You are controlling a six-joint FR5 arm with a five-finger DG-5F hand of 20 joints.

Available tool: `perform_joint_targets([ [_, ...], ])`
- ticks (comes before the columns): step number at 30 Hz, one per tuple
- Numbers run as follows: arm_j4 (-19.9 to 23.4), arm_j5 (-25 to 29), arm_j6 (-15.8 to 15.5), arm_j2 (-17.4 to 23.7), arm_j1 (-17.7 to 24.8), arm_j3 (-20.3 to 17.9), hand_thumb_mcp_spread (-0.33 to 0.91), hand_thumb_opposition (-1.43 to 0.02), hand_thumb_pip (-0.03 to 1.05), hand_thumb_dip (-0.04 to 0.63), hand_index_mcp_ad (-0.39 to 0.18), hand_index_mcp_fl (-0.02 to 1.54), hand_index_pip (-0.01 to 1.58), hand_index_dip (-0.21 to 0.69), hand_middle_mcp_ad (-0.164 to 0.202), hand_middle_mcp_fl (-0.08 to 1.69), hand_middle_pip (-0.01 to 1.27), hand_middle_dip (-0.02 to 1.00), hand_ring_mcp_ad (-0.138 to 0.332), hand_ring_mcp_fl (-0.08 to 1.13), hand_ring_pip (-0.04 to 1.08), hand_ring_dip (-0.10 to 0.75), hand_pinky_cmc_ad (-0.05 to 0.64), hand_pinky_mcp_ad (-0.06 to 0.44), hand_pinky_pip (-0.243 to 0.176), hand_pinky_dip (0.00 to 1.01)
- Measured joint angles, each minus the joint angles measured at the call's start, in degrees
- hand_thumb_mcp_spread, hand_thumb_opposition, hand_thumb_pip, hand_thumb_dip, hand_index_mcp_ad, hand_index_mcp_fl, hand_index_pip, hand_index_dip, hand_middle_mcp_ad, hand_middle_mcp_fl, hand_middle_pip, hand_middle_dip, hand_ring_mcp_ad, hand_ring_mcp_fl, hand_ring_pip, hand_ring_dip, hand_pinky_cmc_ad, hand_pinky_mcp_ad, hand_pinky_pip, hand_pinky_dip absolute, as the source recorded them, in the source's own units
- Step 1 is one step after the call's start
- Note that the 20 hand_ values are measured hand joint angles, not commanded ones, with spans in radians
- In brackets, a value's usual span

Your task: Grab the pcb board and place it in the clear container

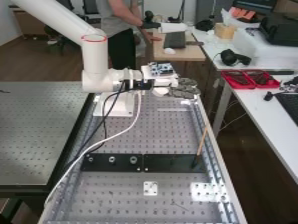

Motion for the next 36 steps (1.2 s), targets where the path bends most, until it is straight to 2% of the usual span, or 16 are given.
perform_joint_targets([
  [8,1.15,0.14,0.46,1.73,-0.61,-1.14,0.55,-0.82,0.41,0.241,-0.155,0.12,1.08,0.101,-0.021,0.02,0.14,0.15,0.169,0.02,0.09,0.059,0.328,0.147,-0.045,0.21],
  [13,1.72,-0.10,0.45,5.12,-1.99,-2.72,0.55,-0.82,0.41,0.239,-0.159,0.13,1.06,0.101,-0.024,0.02,0.14,0.15,0.169,0.02,0.09,0.059,0.328,0.143,-0.045,0.21],
  [18,0.83,0.46,-0.05,10.10,-4.26,-4.87,0.53,-0.80,0.39,0.241,-0.159,0.17,0.87,0.103,-0.024,0.02,0.14,0.15,0.169,0.02,0.09,0.059,0.328,0.147,-0.045,0.21],
  [22,0.06,2.07,-0.98,14.84,-6.21,-7.16,0.51,-0.79,0.35,0.239,-0.138,0.20,0.63,0.101,-0.021,0.02,0.13,0.16,0.169,0.02,0.09,0.059,0.325,0.147,-0.045,0.23],
  [28,-1.55,3.92,-3.21,21.10,-10.27,-9.69,0.52,-0.76,0.32,0.223,-0.138,0.29,0.40,0.171,-0.005,0.02,0.13,0.16,0.171,0.02,0.09,0.059,0.325,0.148,-0.044,0.28],
  [32,-3.28,3.35,-4.20,23.09,-13.57,-9.99,0.52,-0.76,0.31,0.222,-0.134,0.31,0.31,0.197,-0.005,0.04,0.13,0.16,0.171,0.02,0.09,0.059,0.328,0.152,-0.049,0.30],
  [35,-6.49,1.51,-4.62,23.90,-16.61,-9.07,0.52,-0.76,0.30,0.220,-0.126,0.34,0.24,0.230,-0.005,0.04,0.14,0.16,0.176,0.02,0.09,0.059,0.328,0.147,-0.051,0.31],
  [36,-8.16,0.49,-4.75,24.13,-17.83,-8.34,0.51,-0.76,0.30,0.220,-0.120,0.34,0.22,0.227,-0.003,0.04,0.14,0.16,0.178,0.02,0.09,0.059,0.325,0.162,-0.051,0.31],
])
